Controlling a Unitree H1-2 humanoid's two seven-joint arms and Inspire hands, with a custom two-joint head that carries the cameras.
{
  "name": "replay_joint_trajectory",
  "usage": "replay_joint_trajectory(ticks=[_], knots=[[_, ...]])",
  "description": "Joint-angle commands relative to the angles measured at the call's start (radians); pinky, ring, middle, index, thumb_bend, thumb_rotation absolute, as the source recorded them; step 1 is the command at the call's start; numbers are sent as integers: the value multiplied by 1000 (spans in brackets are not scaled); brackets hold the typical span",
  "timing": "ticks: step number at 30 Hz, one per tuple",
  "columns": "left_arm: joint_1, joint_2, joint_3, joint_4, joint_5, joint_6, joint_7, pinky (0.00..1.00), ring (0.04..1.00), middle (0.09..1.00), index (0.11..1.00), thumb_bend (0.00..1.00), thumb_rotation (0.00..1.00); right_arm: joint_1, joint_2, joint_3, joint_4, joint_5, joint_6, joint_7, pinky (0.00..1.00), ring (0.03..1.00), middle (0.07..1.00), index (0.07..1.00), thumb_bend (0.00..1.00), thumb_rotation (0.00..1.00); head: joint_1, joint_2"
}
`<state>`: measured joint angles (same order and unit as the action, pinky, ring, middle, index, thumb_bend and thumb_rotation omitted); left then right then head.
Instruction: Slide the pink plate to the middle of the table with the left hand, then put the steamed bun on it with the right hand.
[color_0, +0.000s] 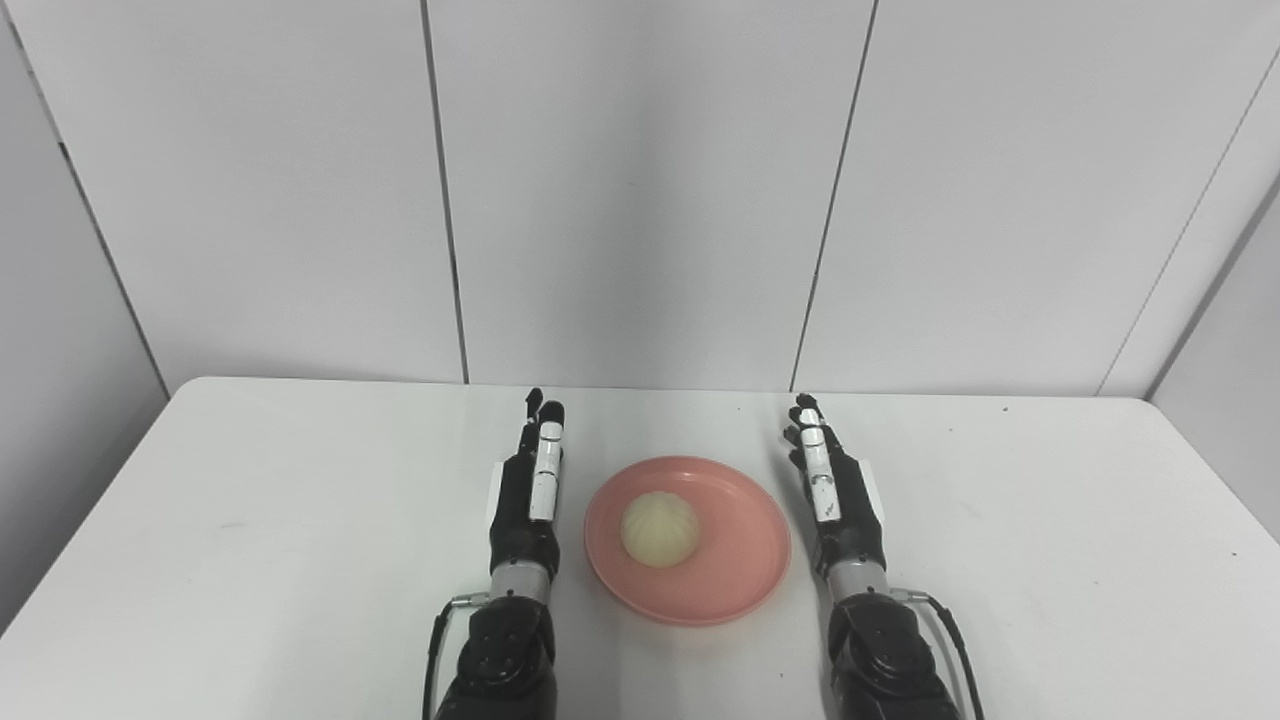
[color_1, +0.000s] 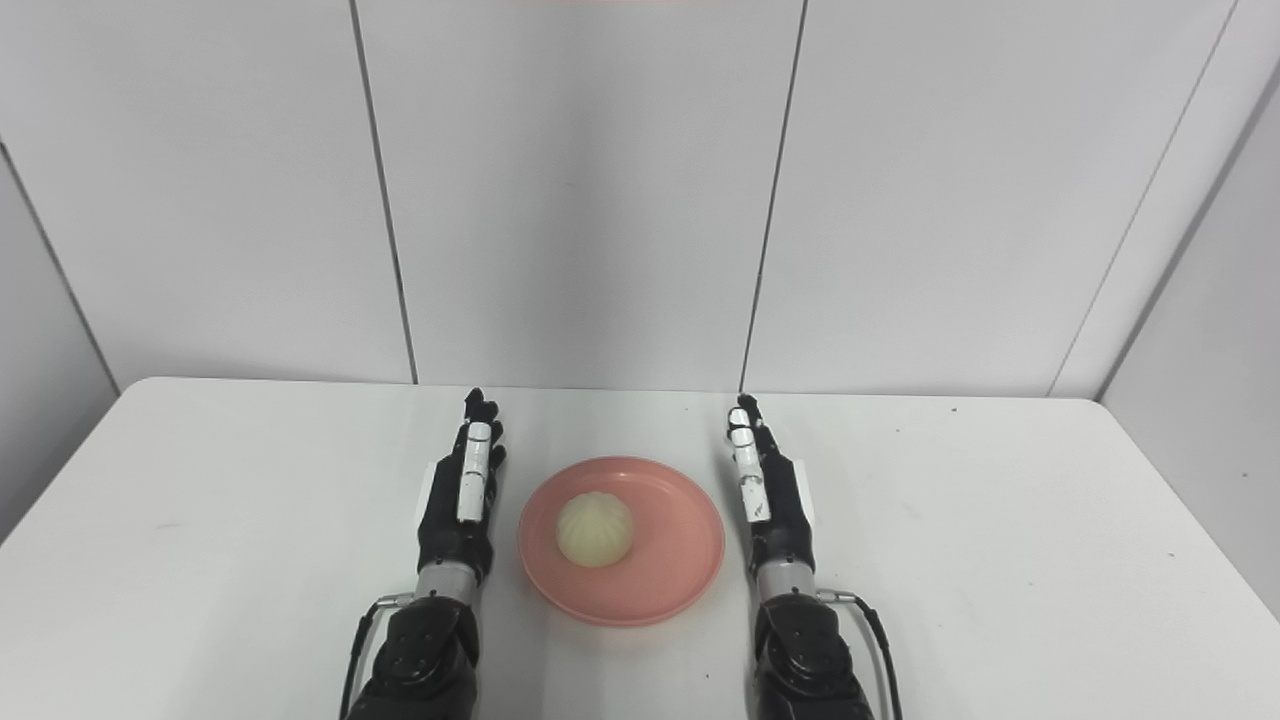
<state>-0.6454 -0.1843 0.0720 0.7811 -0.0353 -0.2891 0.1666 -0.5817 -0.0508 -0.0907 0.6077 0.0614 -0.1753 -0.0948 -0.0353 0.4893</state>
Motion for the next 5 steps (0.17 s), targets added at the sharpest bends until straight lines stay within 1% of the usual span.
replay_joint_trajectory(ticks=[1,5], knots=[[-9,-2,-4,5,-2,7,-5,1000,1000,1000,1000,662,940,-26,8,0,-22,13,-23,20,944,917,931,930,774,1000,1,1],[-9,0,-12,7,7,3,2,1000,1000,1000,1000,653,939,-23,7,0,-25,18,-19,20,948,920,933,935,771,1000,1,2]])
